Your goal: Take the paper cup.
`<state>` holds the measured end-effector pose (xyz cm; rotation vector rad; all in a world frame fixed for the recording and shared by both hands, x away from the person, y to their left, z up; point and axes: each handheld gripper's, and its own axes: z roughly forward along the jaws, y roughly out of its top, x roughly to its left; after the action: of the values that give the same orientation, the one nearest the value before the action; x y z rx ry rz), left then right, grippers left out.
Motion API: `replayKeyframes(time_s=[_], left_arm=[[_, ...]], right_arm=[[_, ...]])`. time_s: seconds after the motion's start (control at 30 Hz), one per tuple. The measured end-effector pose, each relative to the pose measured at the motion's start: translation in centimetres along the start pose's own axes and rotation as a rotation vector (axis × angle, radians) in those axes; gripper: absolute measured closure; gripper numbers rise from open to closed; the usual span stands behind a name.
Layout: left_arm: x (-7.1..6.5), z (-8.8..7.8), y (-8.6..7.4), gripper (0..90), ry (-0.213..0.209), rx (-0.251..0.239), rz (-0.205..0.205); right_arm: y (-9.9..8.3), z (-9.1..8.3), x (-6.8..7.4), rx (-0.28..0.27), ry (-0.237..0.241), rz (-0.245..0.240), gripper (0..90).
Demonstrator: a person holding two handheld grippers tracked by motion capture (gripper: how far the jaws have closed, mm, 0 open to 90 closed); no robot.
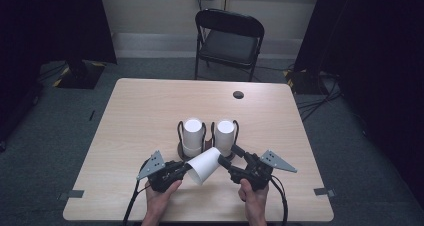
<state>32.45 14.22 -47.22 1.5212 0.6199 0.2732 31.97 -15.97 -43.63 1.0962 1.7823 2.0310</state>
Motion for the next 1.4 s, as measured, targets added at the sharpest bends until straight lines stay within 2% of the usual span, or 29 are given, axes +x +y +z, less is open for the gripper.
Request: replayKeyframes(time_s=[0.07, 0.2, 0.33, 0.47, 0.67, 0.77, 0.83, 0.87, 0.9, 0.97, 1.0, 1.07, 1.23, 1.27, 1.4], left_arm=[[0.0, -0.1, 0.1, 87.1, -0.004, 0.005, -0.001], [0.1, -0.3, 0.5, 87.0, 0.004, 0.034, 0.022], [0.2, -0.5, 0.6, 87.0, 0.0, 0.052, 0.024], [0.3, -0.8, 1.0, 87.0, 0.02, 0.089, 0.045], [0.4, -0.8, 1.4, 87.0, 0.028, 0.106, 0.042], [0.5, -0.6, 1.6, 87.1, 0.027, 0.132, 0.042], [0.5, -0.5, 1.8, 87.1, 0.038, 0.167, 0.039], [0.5, -0.5, 1.8, 87.1, 0.038, 0.167, 0.039], [0.5, -0.4, 1.9, 87.1, 0.038, 0.184, 0.036], [0.5, -0.4, 1.9, 87.1, 0.036, 0.19, 0.034], [0.5, -0.3, 2.1, 87.1, 0.044, 0.208, 0.042], [0.5, -0.2, 2.2, 87.1, 0.044, 0.209, 0.038], [0.5, -0.1, 2.4, 87.1, 0.034, 0.233, 0.03], [0.4, -0.1, 2.4, 87.1, 0.033, 0.243, 0.031], [0.4, -0.1, 2.5, 87.1, 0.035, 0.267, 0.034]], right_arm=[[-0.1, -0.1, 0.0, -0.004, -0.005, -0.008, 25.8], [-0.4, -0.2, 0.0, 0.011, -0.009, -0.039, 23.4], [-0.5, -0.5, -0.1, -0.003, -0.007, -0.038, 22.5], [-0.8, -1.0, -0.2, -0.01, -0.017, -0.06, 21.5], [-1.2, -1.3, -0.3, 0.003, -0.023, -0.093, 21.0], [-1.4, -1.3, -0.1, 0.035, -0.03, -0.136, 19.5], [-1.5, -1.4, 0.0, 0.054, -0.028, -0.163, 19.4], [-1.5, -1.4, 0.0, 0.054, -0.028, -0.163, 19.4], [-1.6, -1.5, 0.3, 0.082, -0.036, -0.187, 17.7], [-1.7, -1.5, 0.5, 0.107, -0.037, -0.209, 16.1], [-1.8, -1.5, 0.6, 0.116, -0.037, -0.218, 15.3], [-1.9, -1.6, 0.8, 0.135, -0.037, -0.24, 14.6], [-2.0, -1.7, 1.0, 0.163, -0.035, -0.257, 14.2], [-2.0, -1.7, 1.1, 0.175, -0.059, -0.277, 14.1], [-2.1, -1.6, 1.2, 0.189, -0.052, -0.288, 14.1]])
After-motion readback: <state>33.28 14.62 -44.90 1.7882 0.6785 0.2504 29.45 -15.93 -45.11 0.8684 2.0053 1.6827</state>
